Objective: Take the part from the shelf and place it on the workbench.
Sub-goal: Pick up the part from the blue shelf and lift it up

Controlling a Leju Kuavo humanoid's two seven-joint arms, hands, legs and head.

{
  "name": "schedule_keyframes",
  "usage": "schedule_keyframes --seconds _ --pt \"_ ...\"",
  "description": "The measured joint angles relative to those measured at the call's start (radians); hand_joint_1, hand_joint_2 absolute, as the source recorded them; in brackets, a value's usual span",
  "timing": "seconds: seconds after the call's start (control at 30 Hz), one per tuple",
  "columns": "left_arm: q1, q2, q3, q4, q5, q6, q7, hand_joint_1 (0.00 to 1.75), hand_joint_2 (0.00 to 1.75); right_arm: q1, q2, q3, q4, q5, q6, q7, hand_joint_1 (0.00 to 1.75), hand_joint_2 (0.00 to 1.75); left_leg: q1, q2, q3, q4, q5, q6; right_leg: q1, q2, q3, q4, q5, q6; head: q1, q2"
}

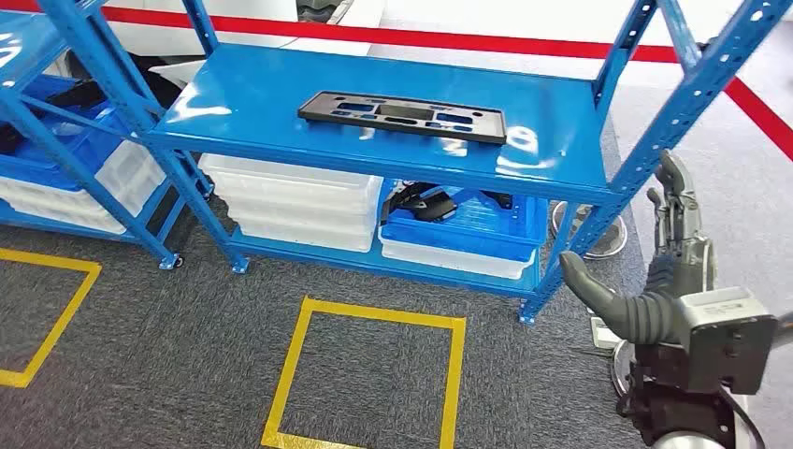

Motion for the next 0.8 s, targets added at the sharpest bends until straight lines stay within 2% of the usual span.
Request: schedule_keyframes --seconds 0.07,0.1,0.13,0.2,0.23,0.27,0.3,0.37,0.4,0.43,0.5,0.57,0.6,0.63,0.7,0.73,0.77,0.8 --pt "0.0 0.0 0.0 0.0 0.0 0.0 0.0 0.0 0.0 0.002 0.0 -0.002 -0.001 0.003 0.0 0.001 0.0 1.75 0.003 0.001 0.005 -0.007 0.002 0.007 0.0 -0.002 -0.004 0.018 -0.014 0.004 0.006 0.0" --pt "0.0 0.0 0.0 0.0 0.0 -0.001 0.0 0.0 0.0 0.003 0.0 -0.003 -0.002 0.005 0.0 0.002 0.0 1.75 0.005 0.002 0.009 -0.011 0.002 0.013 0.001 -0.002 -0.017 0.049 -0.032 0.006 0.011 0.0" --pt "0.001 0.0 0.0 0.0 0.0 -0.001 0.0 0.0 0.0 0.005 0.0 -0.005 -0.003 0.006 0.0 0.002 0.0 1.75 0.005 0.003 0.013 -0.014 0.002 0.019 0.002 -0.003 -0.043 0.102 -0.058 0.006 0.019 0.0" --pt "0.001 0.0 -0.001 0.0 -0.001 -0.003 0.0 0.0 0.0 0.011 0.0 -0.007 -0.004 0.008 0.0 0.004 0.0 1.75 0.001 0.005 0.017 -0.015 -0.003 0.028 0.007 -0.003 -0.115 0.233 -0.105 0.003 0.034 0.0" --pt "0.001 0.0 -0.002 0.0 -0.001 -0.004 -0.001 0.0 0.0 0.014 0.0 -0.008 -0.004 0.008 0.0 0.005 0.0 1.75 -0.001 0.005 0.02 -0.015 -0.006 0.031 0.009 -0.003 -0.143 0.276 -0.11 0.001 0.04 0.0" --pt "0.002 0.0 -0.002 0.0 -0.001 -0.005 -0.001 0.0 0.0 0.016 0.0 -0.01 -0.005 0.008 0.0 0.006 0.0 1.75 -0.004 0.004 0.025 -0.015 -0.009 0.034 0.011 -0.003 -0.153 0.282 -0.094 -0.003 0.044 0.0" --pt "0.002 0.0 -0.002 0.0 -0.001 -0.006 -0.002 0.0 0.0 0.017 0.001 -0.012 -0.005 0.008 0.0 0.007 0.0 1.75 -0.007 0.003 0.032 -0.015 -0.013 0.035 0.014 -0.003 -0.145 0.251 -0.061 -0.008 0.047 0.0" --pt "0.003 0.0 -0.004 0.0 0.001 -0.009 -0.002 0.0 0.0 0.015 0.001 -0.014 -0.005 0.005 0.0 0.008 0.0 1.75 -0.013 0.002 0.047 -0.015 -0.025 0.034 0.022 -0.003 -0.096 0.126 0.016 -0.024 0.054 0.0" --pt "0.003 0.0 -0.004 0.0 0.003 -0.01 -0.003 0.0 0.0 0.013 0.001 -0.014 -0.005 0.001 0.0 0.008 0.0 1.75 -0.015 0.001 0.05 -0.013 -0.03 0.031 0.025 -0.003 -0.074 0.072 0.036 -0.031 0.055 0.0" --pt "0.003 -0.001 -0.005 0.0 0.005 -0.011 -0.004 0.0 0.0 0.008 0.001 -0.014 -0.005 -0.005 0.0 0.009 0.0 1.75 -0.017 0.001 0.052 -0.013 -0.034 0.028 0.028 -0.003 -0.061 0.04 0.042 -0.036 0.056 0.0" --pt "0.002 -0.001 -0.006 0.0 0.012 -0.01 -0.005 0.0 0.0 -0.007 0.001 -0.013 -0.005 -0.019 0.0 0.008 0.0 1.75 -0.019 0.002 0.052 -0.015 -0.037 0.021 0.029 -0.002 -0.055 0.022 0.035 -0.04 0.054 0.0" --pt "0.002 0.0 -0.006 0.0 0.02 -0.009 -0.006 0.0 0.0 -0.024 0.001 -0.011 -0.005 -0.032 0.0 0.004 0.0 1.75 -0.021 0.003 0.056 -0.008 -0.047 0.011 0.02 -0.003 -0.047 0.013 0.034 -0.045 0.052 0.0" --pt "0.002 0.0 -0.006 0.0 0.023 -0.008 -0.008 0.0 0.0 -0.032 0.002 -0.01 -0.004 -0.038 0.0 0.0 0.0 1.75 -0.022 0.003 0.047 0.018 -0.063 0.004 0.015 -0.005 -0.04 0.007 0.033 -0.048 0.047 0.0" --pt "0.001 0.0 -0.006 0.0 0.025 -0.006 -0.01 0.0 0.0 -0.039 0.002 -0.009 -0.004 -0.043 0.0 -0.003 0.0 1.75 -0.021 0.003 0.027 0.064 -0.086 -0.003 0.011 -0.009 -0.033 0.003 0.031 -0.051 0.041 0.0" --pt "-0.001 -0.001 -0.006 0.0 0.027 -0.003 -0.015 0.0 0.0 -0.048 0.003 -0.008 -0.002 -0.053 0.0 -0.011 0.0 1.75 -0.016 0.003 -0.044 0.198 -0.139 -0.014 0.01 -0.014 -0.025 0.002 0.025 -0.054 0.029 0.0" --pt "-0.003 -0.001 -0.006 0.0 0.028 -0.002 -0.017 0.0 0.0 -0.05 0.004 -0.007 -0.001 -0.057 0.0 -0.015 0.0 1.75 -0.013 0.003 -0.075 0.248 -0.15 -0.018 0.01 -0.016 -0.021 0.002 0.022 -0.054 0.025 0.0" --pt "-0.003 -0.001 -0.006 0.0 0.028 -0.001 -0.018 0.0 0.0 -0.052 0.005 -0.005 0.001 -0.061 0.0 -0.018 0.0 1.75 -0.012 0.003 -0.091 0.266 -0.139 -0.02 0.009 -0.016 -0.016 0.002 0.018 -0.053 0.022 0.0" --pt "-0.003 -0.001 -0.006 0.0 0.029 0.0 -0.019 0.0 0.0 -0.054 0.005 -0.004 0.002 -0.063 0.0 -0.02 0.0 1.75 -0.01 0.003 -0.088 0.244 -0.108 -0.022 0.008 -0.015 -0.009 0.002 0.013 -0.052 0.019 0.0"
